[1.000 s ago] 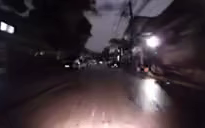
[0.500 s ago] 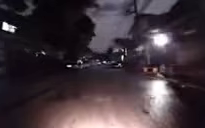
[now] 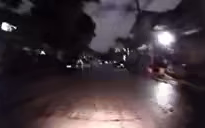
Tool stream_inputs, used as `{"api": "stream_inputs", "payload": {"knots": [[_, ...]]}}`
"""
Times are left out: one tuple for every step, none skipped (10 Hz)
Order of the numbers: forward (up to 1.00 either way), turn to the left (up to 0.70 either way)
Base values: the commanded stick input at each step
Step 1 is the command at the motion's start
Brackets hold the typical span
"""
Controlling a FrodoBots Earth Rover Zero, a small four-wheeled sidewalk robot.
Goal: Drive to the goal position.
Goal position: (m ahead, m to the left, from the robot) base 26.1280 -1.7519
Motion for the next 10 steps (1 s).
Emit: {"api": "stream_inputs", "payload": {"knots": [[1.00,0.00],[1.00,0.00],[1.00,0.00],[1.00,0.00],[1.00,0.00],[1.00,0.00],[1.00,0.00],[1.00,0.00],[1.00,0.00],[1.00,0.00]]}}
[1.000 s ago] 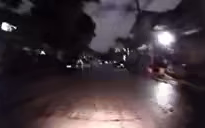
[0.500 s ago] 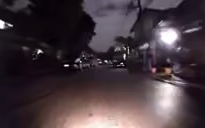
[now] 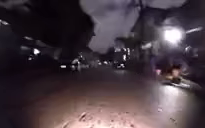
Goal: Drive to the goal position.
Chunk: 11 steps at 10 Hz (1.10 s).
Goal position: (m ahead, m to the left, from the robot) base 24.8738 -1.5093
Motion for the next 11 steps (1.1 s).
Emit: {"api": "stream_inputs", "payload": {"knots": [[1.00,0.00],[1.00,0.00],[1.00,0.00],[1.00,0.00],[1.00,0.00],[1.00,0.00],[1.00,0.00],[0.95,0.00],[0.12,0.00],[0.78,0.00],[1.00,0.00]]}}
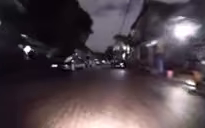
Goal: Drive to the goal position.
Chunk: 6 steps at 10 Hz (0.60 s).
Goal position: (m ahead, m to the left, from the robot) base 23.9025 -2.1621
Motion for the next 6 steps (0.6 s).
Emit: {"api": "stream_inputs", "payload": {"knots": [[1.00,0.00],[1.00,0.00],[1.00,0.00],[1.00,0.00],[1.00,0.00],[1.00,0.00]]}}
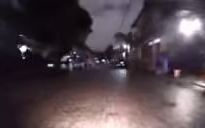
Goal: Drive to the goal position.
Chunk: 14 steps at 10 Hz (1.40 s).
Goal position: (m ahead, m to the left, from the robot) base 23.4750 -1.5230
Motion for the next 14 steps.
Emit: {"api": "stream_inputs", "payload": {"knots": [[1.00,0.11],[1.00,0.19],[1.00,0.00],[1.00,0.00],[1.00,0.00],[1.00,0.00],[1.00,0.00],[1.00,0.00],[1.00,0.00],[1.00,0.00],[1.00,0.00],[1.00,0.00],[1.00,0.00],[1.00,0.00]]}}
